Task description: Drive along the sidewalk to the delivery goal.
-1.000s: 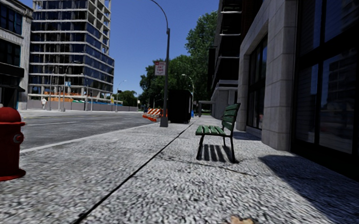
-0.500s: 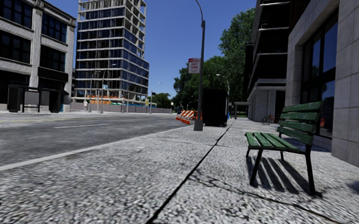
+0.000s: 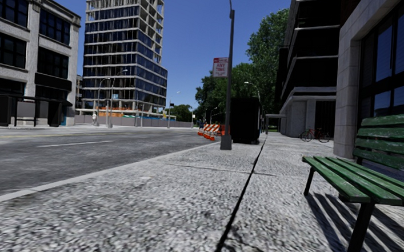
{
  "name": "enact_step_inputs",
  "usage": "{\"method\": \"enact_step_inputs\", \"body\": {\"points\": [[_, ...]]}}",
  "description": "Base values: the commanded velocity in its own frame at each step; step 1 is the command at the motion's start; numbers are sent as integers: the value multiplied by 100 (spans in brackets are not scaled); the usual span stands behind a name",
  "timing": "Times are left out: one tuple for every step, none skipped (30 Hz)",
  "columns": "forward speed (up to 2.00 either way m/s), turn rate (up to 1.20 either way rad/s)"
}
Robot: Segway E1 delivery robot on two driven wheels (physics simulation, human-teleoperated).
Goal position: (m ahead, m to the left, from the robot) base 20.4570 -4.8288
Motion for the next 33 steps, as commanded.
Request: {"method": "enact_step_inputs", "body": {"points": [[200,-17],[200,-17],[200,-27],[200,-35],[200,-38],[200,-40],[200,-40],[200,-40],[200,-40],[200,-40],[200,-40],[200,-40],[200,-40],[200,-40],[200,-40],[200,-45],[200,-45],[200,-48],[200,-49],[200,-50],[200,-50],[200,-50],[200,-50],[200,-50],[200,-50],[200,-50],[200,-50],[200,-50],[200,-50],[200,-50],[200,-50],[200,-50],[200,-50]]}}
